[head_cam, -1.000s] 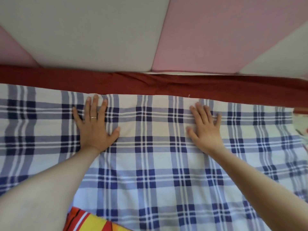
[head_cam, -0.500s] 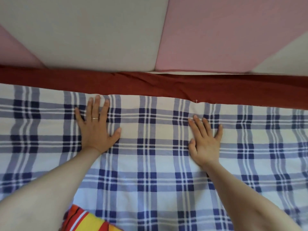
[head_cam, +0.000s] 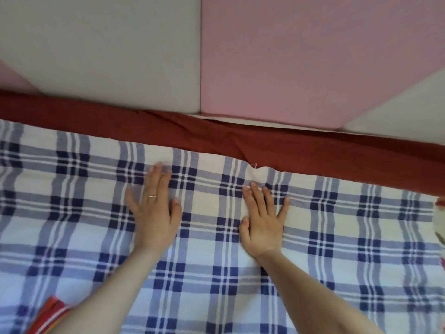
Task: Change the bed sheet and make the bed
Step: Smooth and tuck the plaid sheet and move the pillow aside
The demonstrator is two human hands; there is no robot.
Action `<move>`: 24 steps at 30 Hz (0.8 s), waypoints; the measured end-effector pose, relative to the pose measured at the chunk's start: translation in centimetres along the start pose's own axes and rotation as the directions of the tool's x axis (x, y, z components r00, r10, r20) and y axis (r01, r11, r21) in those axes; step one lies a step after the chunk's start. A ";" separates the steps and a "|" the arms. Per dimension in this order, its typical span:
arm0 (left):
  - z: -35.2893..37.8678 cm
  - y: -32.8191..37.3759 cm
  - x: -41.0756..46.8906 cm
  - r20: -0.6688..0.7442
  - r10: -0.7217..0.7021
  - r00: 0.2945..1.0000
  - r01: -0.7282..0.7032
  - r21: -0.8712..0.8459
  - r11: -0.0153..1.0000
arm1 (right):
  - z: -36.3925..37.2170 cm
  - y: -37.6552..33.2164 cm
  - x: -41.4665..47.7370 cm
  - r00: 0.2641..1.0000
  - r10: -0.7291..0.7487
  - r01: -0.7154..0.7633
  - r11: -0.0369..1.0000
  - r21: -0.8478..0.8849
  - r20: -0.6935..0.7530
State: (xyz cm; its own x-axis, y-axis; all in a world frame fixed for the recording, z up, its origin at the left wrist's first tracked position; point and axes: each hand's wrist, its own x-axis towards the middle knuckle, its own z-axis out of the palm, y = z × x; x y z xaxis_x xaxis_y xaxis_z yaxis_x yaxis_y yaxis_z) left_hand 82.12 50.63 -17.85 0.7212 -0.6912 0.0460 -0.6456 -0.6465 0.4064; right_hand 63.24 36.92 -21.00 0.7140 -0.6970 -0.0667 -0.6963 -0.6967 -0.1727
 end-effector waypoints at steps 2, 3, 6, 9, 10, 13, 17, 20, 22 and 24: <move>1.7 3.2 -1.9 -0.006 -0.071 0.997 0.071 0.053 0.996 | -0.3 0.0 0.0 1.000 -0.009 0.009 0.999 0.033 -0.011; 2.7 5.1 -2.7 -0.017 -0.132 0.991 0.133 0.083 0.988 | -0.5 0.5 -0.1 1.000 -0.023 0.023 0.999 0.049 -0.014; 5.0 9.4 -2.2 -0.060 -0.387 0.920 0.391 0.126 0.912 | -0.9 0.2 0.0 0.999 -0.032 0.037 0.990 0.137 -0.038; 6.9 12.4 -1.1 -0.132 -0.568 0.812 0.580 0.084 0.810 | -1.2 0.5 -0.1 0.987 -0.055 0.105 0.931 0.349 -0.152; 7.5 12.8 -1.0 -0.155 -0.582 0.798 0.597 0.078 0.798 | -1.6 1.4 0.5 0.982 -0.029 0.116 0.869 0.481 -0.185; 8.5 12.7 -1.0 -0.208 -0.578 0.789 0.601 0.071 0.796 | -5.0 5.6 3.7 0.995 0.095 -0.058 0.615 0.787 -0.001; 8.5 12.7 -1.0 -0.223 -0.586 0.779 0.615 0.088 0.784 | -10.2 10.3 9.1 0.980 0.158 -0.084 0.885 0.458 -0.125; 8.6 12.8 -0.9 -0.242 -0.583 0.776 0.617 0.095 0.781 | -12.5 11.8 13.0 0.957 0.185 -0.097 0.929 0.356 -0.222; 8.6 12.7 -0.7 -0.241 -0.585 0.774 0.620 0.102 0.778 | -13.5 12.0 14.2 0.964 0.093 -0.026 0.965 0.260 -0.251; 8.8 12.7 -0.6 -0.237 -0.592 0.771 0.627 0.112 0.771 | -13.5 11.6 14.5 0.984 -0.009 0.040 0.985 0.170 -0.179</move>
State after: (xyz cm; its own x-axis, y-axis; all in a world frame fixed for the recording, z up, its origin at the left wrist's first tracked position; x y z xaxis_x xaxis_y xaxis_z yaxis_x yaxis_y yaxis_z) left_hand 71.24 39.99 -20.70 0.9972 -0.0736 0.0111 -0.0741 -0.9680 0.2398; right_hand 64.51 16.37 -10.69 0.6956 -0.7097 0.1118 -0.6445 -0.6852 -0.3393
